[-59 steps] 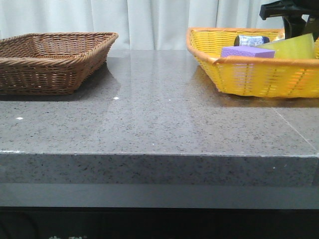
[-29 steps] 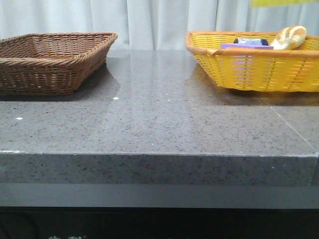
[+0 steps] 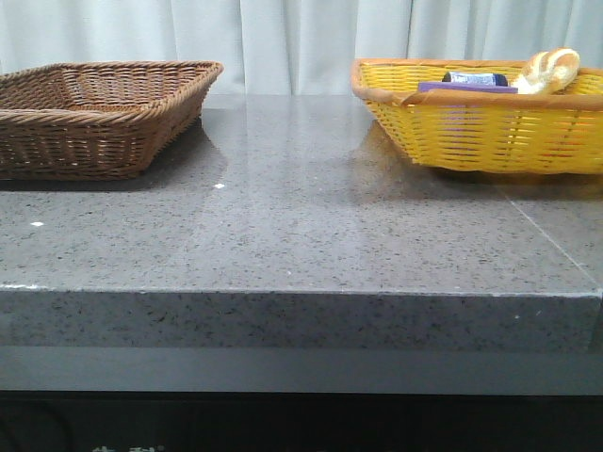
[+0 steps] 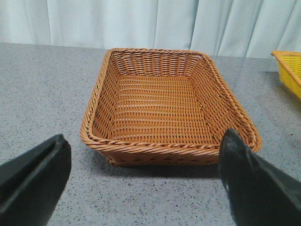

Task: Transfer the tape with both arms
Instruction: 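Carry the tape roll toward the table center and set it down upright, then open the right gripper and withdraw it back over the yellow basket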

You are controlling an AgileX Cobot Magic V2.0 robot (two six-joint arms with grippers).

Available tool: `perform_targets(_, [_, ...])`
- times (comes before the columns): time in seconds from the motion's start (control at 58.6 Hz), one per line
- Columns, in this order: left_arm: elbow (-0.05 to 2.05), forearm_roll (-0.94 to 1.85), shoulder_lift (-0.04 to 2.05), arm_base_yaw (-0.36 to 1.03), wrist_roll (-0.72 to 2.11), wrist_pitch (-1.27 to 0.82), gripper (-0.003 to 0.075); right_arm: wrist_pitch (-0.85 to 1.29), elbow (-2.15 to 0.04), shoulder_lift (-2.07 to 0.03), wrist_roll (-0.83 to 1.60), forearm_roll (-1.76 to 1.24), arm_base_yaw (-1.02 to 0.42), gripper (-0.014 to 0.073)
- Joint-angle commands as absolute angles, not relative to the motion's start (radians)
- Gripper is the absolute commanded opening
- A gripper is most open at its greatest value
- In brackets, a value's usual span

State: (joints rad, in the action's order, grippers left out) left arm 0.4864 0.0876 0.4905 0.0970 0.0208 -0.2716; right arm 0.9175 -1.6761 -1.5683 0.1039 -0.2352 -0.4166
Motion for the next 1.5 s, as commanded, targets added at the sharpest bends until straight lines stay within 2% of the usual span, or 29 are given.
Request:
perform_targets(0.0, [0.523, 0.090, 0.500, 0.093, 0.018, -0.190, 0.0617, 0.772, -1.618, -1.541, 0.129, -0.258, -0.487, 0.0065])
perform_targets(0.239, [0.523, 0.090, 0.500, 0.093, 0.018, -0.190, 0.0617, 0.602, -1.409, -1.592, 0.145, -0.254, -0.583, 0.0066])
perform_targets(0.392, [0.523, 0.090, 0.500, 0.093, 0.018, -0.190, 0.0617, 0.598, -1.379, -1.633, 0.150, -0.254, -0.587, 0.0084])
perform_targets(0.444, [0.523, 0.090, 0.500, 0.093, 0.018, -0.190, 0.0617, 0.599, -1.379, -1.644, 0.151, -0.254, -0.590, 0.0120])
perform_targets(0.717, [0.523, 0.090, 0.500, 0.093, 0.018, -0.190, 0.0617, 0.612, -1.397, -1.638, 0.151, -0.254, -0.592, 0.0444])
perform_targets(0.785, [0.523, 0.090, 0.500, 0.093, 0.018, -0.190, 0.0617, 0.629, -1.418, -1.624, 0.151, -0.254, -0.592, 0.0469])
perform_targets(0.938, [0.523, 0.090, 0.500, 0.093, 0.018, -0.190, 0.0617, 0.673, -1.507, -1.568, 0.151, -0.231, -0.587, 0.0467])
perform_targets(1.041, [0.523, 0.090, 0.500, 0.093, 0.018, -0.190, 0.0617, 0.681, -1.566, -1.529, 0.150, -0.212, -0.576, 0.0435])
perform_targets(1.092, [0.523, 0.090, 0.500, 0.093, 0.018, -0.190, 0.0617, 0.688, -1.590, -1.515, 0.150, -0.212, -0.567, 0.0377])
perform_targets(1.16, [0.523, 0.090, 0.500, 0.093, 0.018, -0.190, 0.0617, 0.701, -1.607, -1.505, 0.150, -0.212, -0.558, 0.0262])
perform_targets(1.263, [0.523, 0.090, 0.500, 0.093, 0.018, -0.190, 0.0617, 0.718, -1.609, -1.485, 0.150, -0.212, -0.539, 0.0041])
perform_targets(1.314, [0.523, 0.090, 0.500, 0.093, 0.018, -0.190, 0.0617, 0.729, -1.609, -1.472, 0.150, -0.212, -0.525, -0.0024])
perform_targets(1.382, [0.523, 0.090, 0.500, 0.093, 0.018, -0.190, 0.0617, 0.737, -1.609, -1.450, 0.145, -0.212, -0.491, -0.0072])
perform_targets(1.484, [0.523, 0.090, 0.500, 0.093, 0.018, -0.190, 0.0617, 0.766, -1.607, -1.402, 0.121, -0.212, -0.392, -0.0070])
